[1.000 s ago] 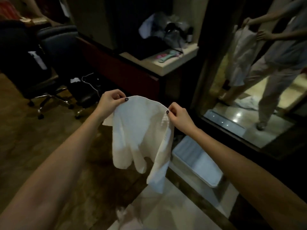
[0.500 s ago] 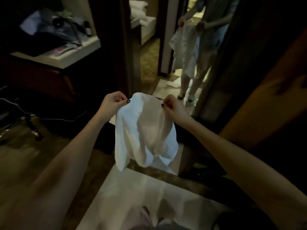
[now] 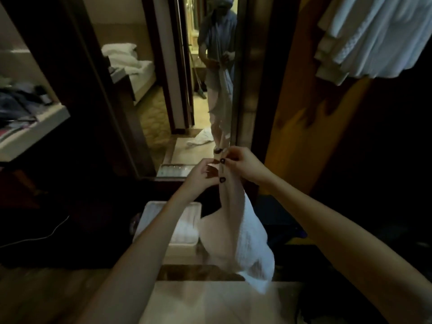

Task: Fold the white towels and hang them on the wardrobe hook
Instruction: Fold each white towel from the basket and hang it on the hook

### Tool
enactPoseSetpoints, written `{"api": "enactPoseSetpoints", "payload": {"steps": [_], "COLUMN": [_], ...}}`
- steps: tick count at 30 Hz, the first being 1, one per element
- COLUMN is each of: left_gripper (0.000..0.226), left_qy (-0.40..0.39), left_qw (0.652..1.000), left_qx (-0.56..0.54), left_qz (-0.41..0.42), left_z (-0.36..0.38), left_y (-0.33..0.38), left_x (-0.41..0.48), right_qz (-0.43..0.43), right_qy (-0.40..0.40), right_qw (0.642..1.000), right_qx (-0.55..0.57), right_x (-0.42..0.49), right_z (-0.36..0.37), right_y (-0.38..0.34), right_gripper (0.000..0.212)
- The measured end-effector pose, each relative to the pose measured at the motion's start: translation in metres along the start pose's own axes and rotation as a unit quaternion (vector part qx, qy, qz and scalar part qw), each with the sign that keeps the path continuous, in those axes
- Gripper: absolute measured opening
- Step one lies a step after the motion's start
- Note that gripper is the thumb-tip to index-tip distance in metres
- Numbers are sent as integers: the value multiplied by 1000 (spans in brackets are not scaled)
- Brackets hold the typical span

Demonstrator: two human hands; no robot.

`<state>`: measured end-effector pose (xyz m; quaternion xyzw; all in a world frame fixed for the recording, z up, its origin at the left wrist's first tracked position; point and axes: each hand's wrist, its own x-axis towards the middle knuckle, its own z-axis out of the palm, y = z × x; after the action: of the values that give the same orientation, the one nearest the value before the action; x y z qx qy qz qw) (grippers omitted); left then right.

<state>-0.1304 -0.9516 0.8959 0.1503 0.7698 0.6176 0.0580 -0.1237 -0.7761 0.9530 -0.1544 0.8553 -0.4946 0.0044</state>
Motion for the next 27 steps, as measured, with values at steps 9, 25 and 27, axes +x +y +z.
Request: {"api": "enactPoseSetpoints", "payload": {"steps": [9,25,27], "left_gripper": [30,25,23], "left_qy": [-16,152,190], "left_qw": [996,970,963], "left_qx": [-81,-148,-142], "left_qz": [19,119,128], "left_z": [38,14,6], "left_y": [29,103,104], "left_x": [44,107,105], "right_qz": [-17,11,-5], "right_qy": [37,-124,-134], "right_qw": [990,992,985], "right_qx": [135,-17,-112], "right_x": [7,50,57], "right_z": [-68,-162,-166], "right_y": [3,61,74], "right_gripper": [6,47,29]}}
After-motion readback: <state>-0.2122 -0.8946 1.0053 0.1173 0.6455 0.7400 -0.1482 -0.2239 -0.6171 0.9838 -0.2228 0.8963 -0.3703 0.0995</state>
